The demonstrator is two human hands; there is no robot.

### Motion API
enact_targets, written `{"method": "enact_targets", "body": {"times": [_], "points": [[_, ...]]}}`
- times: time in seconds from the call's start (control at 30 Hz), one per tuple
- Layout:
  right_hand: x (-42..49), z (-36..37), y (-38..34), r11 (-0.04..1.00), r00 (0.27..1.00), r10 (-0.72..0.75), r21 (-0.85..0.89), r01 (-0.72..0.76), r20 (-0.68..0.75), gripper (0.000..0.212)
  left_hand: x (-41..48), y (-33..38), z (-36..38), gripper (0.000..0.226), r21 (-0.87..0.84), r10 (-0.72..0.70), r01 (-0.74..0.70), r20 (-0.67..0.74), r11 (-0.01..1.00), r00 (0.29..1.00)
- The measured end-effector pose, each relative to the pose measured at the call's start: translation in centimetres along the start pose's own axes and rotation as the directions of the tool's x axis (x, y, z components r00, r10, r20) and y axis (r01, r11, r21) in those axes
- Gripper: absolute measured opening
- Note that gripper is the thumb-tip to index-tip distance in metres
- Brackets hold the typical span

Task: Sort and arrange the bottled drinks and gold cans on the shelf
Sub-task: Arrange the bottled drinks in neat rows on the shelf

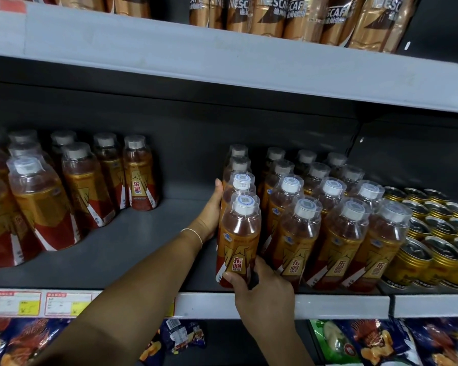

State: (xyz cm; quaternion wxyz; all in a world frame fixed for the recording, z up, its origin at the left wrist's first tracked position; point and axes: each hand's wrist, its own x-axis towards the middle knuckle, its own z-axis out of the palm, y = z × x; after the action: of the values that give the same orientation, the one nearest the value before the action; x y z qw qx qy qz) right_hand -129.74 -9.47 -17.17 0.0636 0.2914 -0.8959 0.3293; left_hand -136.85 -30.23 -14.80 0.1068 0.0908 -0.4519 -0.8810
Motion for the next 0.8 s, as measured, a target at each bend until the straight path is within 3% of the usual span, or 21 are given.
{"method": "enact_targets", "body": {"times": [0.5, 0.57, 0.7, 0.8], "points": [[0.0, -0.5, 1.0, 1.000, 0.999, 0.013, -0.006, -0.014, -0.044, 0.063, 1.2, -1.5, 0.9, 0.069, 0.100, 0.103, -0.106, 0.032, 0.989, 0.994], [-0.1, -0.5, 1.1, 1.000, 0.998, 0.009, -0.013, -0.009, -0.064, 0.064, 1.2, -1.7, 0.8, 0.070, 0.112, 0.119, -0.115, -0.025, 0.987, 0.993], [-0.8, -0.3, 1.2, 0.999, 0.995, 0.010, -0.033, -0.014, -0.101, 0.052, 0.4, -2.0, 0.3, 0.085, 0.241, 0.154, -0.072, -0.339, 0.968, 0.928], [-1.1, 0.0, 1.4, 1.000, 0.996, 0.005, -0.029, -0.008, -0.093, 0.053, -1.2, -1.9, 0.6, 0.081, 0.282, 0.198, -0.090, -0.384, 0.955, 0.902]]}}
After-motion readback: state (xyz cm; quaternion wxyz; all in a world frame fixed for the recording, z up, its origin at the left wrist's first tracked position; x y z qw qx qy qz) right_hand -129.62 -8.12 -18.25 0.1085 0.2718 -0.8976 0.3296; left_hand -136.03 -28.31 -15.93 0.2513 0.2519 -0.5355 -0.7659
